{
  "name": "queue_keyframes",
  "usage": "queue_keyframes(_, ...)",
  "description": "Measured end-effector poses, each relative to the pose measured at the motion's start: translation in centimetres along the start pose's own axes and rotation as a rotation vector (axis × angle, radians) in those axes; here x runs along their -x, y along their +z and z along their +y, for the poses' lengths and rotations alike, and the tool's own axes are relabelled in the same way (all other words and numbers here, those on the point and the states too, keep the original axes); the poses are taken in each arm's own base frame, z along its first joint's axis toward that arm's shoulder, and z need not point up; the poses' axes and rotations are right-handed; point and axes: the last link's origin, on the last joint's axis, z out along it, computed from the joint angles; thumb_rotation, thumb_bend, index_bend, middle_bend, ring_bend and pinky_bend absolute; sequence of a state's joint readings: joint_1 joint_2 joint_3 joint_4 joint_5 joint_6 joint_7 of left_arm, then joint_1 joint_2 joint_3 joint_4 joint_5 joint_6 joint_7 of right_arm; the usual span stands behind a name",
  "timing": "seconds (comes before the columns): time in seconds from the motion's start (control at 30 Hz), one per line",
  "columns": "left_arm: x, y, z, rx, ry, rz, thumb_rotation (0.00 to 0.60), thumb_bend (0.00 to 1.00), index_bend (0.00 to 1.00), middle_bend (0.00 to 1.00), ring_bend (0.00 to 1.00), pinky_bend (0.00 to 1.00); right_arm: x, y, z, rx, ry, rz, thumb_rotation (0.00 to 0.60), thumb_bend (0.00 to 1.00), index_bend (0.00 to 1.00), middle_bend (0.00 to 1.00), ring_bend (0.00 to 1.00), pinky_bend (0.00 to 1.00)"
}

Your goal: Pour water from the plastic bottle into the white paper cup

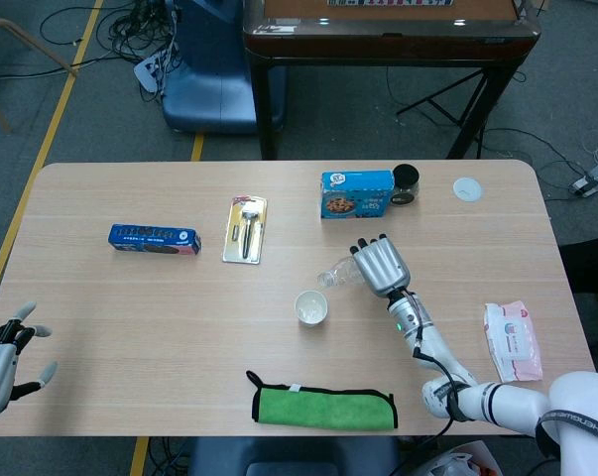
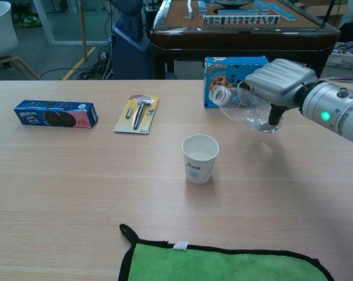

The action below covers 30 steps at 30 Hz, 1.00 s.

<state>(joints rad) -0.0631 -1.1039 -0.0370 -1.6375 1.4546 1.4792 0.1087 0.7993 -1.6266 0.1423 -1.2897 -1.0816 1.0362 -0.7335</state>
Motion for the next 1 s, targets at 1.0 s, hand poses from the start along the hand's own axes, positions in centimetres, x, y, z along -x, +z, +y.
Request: queue_keyframes(1.0,0.7,0.1,0.2,0.001,0.018,-0.022,0.600,0.22,0.38,0.13,0.26,0.54,6.9,-3.5,6.9,0.204,0.945,0.006,0.600,0.26,0.58,0.65,0.54,0.53)
